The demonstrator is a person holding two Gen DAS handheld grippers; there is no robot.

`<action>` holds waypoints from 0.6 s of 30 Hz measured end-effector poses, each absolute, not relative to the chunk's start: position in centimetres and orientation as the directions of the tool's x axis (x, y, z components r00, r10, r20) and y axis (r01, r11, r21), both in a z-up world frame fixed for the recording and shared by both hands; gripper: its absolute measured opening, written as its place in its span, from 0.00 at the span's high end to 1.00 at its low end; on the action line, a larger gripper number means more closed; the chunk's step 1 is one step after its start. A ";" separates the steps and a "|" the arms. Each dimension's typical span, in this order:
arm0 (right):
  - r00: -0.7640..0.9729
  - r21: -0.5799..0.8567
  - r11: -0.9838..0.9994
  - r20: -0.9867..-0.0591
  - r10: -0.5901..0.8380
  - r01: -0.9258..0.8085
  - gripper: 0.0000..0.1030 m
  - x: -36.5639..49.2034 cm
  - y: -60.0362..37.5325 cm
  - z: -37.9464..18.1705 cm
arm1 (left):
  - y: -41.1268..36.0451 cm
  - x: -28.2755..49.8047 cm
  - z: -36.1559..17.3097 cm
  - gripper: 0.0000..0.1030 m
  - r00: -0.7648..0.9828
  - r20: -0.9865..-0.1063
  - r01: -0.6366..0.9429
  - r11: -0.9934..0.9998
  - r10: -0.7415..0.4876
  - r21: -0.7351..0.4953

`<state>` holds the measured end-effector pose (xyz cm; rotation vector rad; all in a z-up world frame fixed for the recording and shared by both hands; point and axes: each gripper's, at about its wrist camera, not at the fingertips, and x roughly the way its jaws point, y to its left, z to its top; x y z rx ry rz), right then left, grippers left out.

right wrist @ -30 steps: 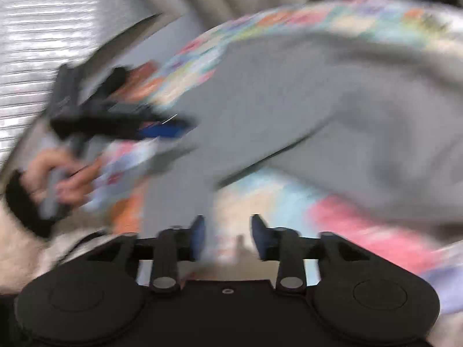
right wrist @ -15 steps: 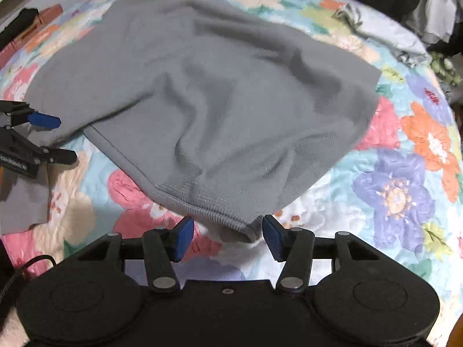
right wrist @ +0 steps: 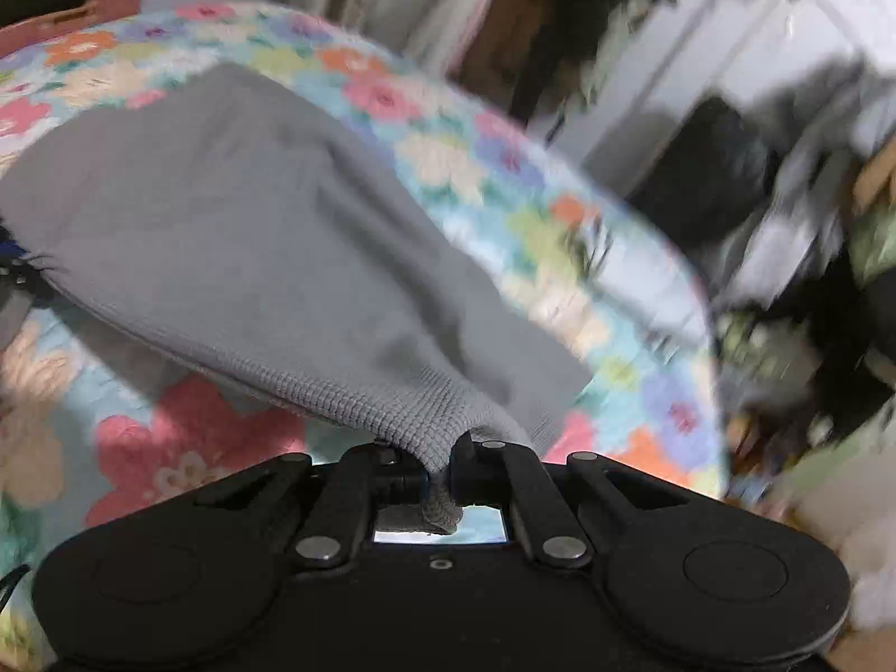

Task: Fold clothes

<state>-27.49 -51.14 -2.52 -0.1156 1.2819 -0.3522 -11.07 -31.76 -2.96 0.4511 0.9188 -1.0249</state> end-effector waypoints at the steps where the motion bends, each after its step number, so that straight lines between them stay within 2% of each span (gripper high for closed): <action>1: 0.239 -0.295 0.940 -0.913 -0.330 0.172 0.94 -27.8 -50.7 -2.2 | -31.6 -11.3 -3.1 0.91 0.212 -0.830 0.875 0.479 -0.516 -0.074; 7: 0.236 -0.390 0.920 -0.891 -0.389 0.042 0.93 -29.9 -48.2 -0.5 | -31.4 -10.0 -4.8 0.91 0.153 -0.873 0.851 0.512 -0.462 -0.122; 12: 0.160 -0.195 0.978 -0.966 -0.205 0.081 0.91 -29.7 -49.7 -2.7 | -30.6 -9.6 -4.8 0.91 0.144 -0.880 0.832 0.537 -0.452 -0.140; 15: 0.167 -0.127 0.985 -0.975 -0.146 0.119 0.77 -29.9 -50.4 -2.6 | -30.6 -9.4 -4.8 0.88 0.138 -0.883 0.832 0.536 -0.449 -0.142; 18: 0.222 0.016 0.982 -0.975 -0.027 0.188 0.58 -30.9 -51.1 -1.4 | -30.6 -8.9 -4.6 0.86 0.129 -0.880 0.824 0.543 -0.457 -0.161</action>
